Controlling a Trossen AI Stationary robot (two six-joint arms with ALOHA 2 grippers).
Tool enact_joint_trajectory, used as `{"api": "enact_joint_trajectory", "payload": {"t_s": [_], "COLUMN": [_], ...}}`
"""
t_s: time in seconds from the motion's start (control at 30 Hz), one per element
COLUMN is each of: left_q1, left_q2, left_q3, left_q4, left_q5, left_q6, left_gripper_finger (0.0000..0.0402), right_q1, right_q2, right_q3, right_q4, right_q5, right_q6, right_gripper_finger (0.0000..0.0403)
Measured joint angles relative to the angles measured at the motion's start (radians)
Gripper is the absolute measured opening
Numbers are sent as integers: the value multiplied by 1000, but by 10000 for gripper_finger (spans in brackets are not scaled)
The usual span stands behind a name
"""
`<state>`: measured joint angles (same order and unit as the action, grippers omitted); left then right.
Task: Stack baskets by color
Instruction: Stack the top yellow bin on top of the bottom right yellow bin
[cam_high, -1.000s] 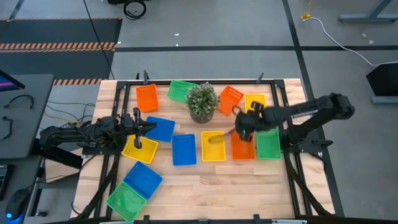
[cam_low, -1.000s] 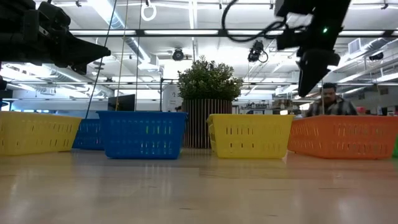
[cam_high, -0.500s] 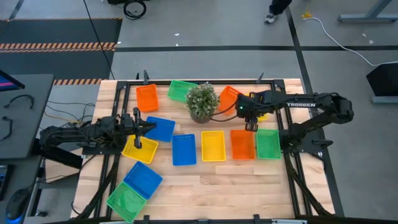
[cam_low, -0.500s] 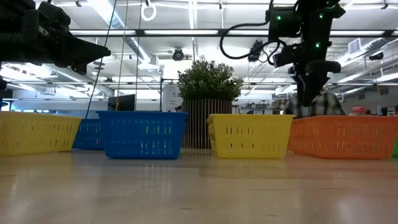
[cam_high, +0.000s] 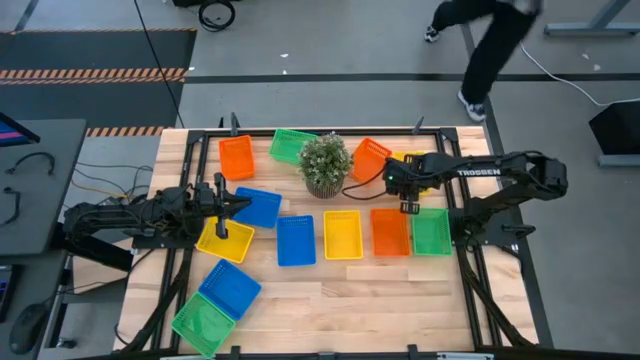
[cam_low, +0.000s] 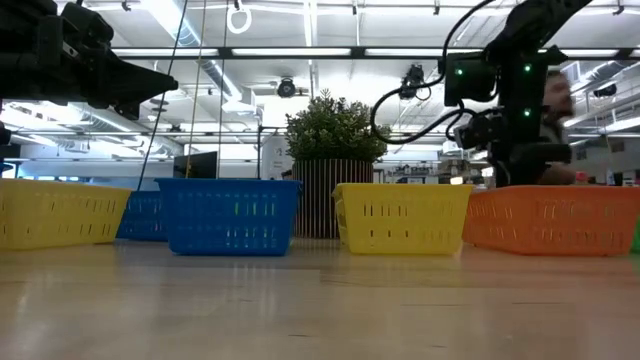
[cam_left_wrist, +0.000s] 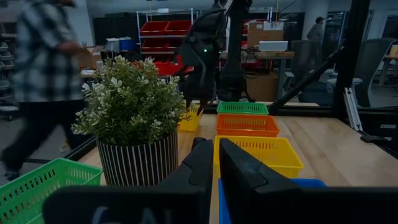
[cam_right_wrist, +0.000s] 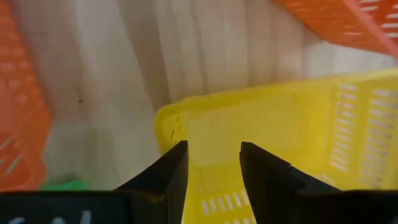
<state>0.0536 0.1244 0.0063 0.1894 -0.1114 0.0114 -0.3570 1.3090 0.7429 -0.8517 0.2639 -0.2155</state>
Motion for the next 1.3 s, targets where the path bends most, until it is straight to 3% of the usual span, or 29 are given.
{"api": "enact_joint_trajectory", "payload": {"t_s": [0.43,0.67,1.03,1.17,1.3], "left_q1": [0,0,0,0,0], "left_q2": [0,0,0,0,0], "left_q3": [0,0,0,0,0], "left_q4": [0,0,0,0,0], "left_q5": [0,0,0,0,0], "left_q6": [0,0,0,0,0], "left_gripper_finger": [39,32,38,33,34], "right_q1": [-20,-19,-17,-17,-17], "right_q2": [-18,-23,-22,-22,-22], "right_q3": [44,86,-44,-93,-93], "right_q4": [-52,-160,-18,50,55], "right_q5": [25,-75,-87,-58,-56], "right_q6": [-20,-32,-77,-94,-97], "right_gripper_finger": [124,125,139,116,52]}}
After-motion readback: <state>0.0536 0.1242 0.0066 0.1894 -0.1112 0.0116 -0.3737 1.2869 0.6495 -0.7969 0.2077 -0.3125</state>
